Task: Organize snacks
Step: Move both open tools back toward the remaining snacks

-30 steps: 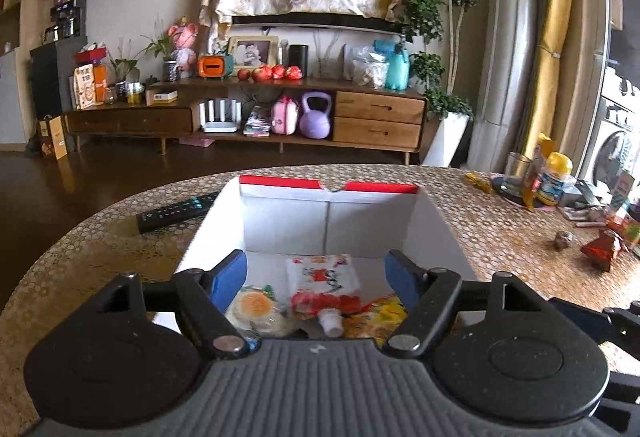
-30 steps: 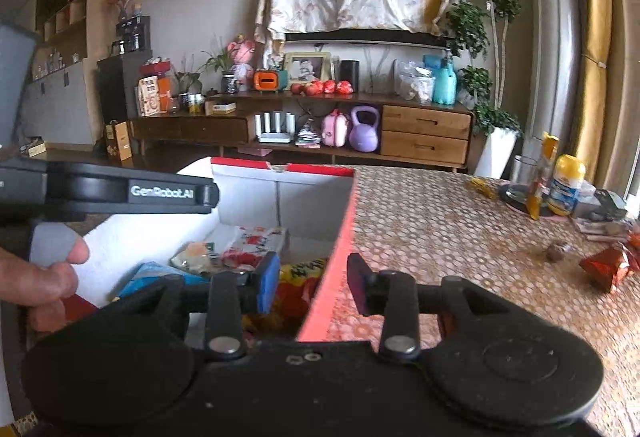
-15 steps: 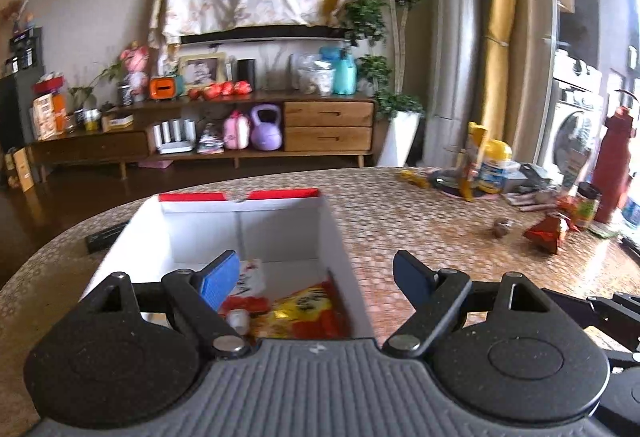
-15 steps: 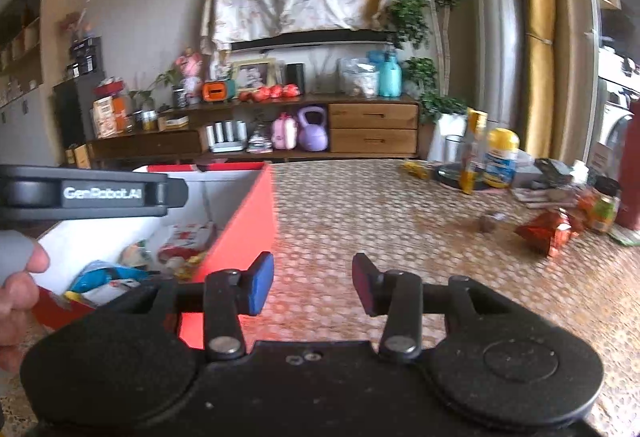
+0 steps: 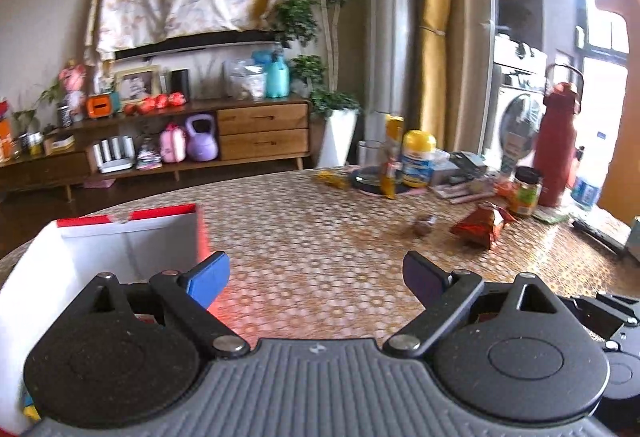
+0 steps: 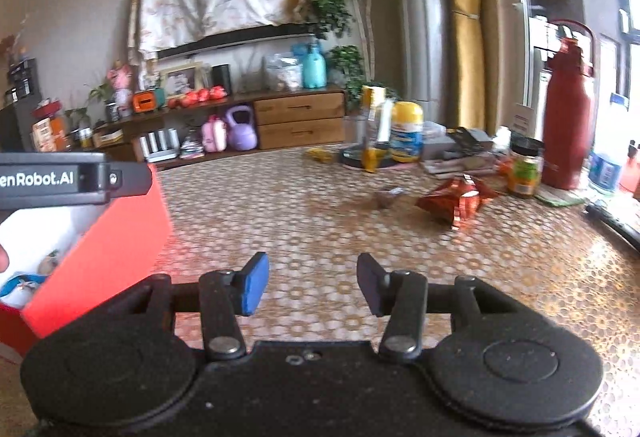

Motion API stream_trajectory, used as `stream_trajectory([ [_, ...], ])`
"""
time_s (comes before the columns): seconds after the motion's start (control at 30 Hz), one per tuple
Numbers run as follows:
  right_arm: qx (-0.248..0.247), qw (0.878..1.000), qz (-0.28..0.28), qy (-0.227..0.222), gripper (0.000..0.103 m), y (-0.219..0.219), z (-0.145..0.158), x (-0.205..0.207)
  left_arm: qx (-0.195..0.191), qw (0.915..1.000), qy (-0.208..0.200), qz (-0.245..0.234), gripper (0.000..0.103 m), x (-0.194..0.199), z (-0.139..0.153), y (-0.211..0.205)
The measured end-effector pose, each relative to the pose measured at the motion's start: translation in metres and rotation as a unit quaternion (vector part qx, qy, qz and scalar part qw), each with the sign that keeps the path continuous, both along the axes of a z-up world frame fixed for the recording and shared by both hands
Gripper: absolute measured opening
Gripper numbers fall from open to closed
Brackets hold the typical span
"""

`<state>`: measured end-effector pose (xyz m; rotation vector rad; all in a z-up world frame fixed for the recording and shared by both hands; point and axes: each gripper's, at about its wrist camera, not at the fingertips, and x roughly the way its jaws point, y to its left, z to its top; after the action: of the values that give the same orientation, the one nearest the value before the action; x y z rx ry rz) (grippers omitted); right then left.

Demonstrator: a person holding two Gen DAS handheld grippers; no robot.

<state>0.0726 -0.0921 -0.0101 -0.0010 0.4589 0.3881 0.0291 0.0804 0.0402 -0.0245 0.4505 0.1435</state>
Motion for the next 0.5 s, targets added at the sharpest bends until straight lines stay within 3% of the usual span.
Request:
stream_trajectory([
  [0.5,0.019,0.997,-0.071,0.015,0.053,-0.065,-0.009,0.058,0.032,0.9972,0.019,-0.065,0.094,0.068,-0.032,-0.058],
])
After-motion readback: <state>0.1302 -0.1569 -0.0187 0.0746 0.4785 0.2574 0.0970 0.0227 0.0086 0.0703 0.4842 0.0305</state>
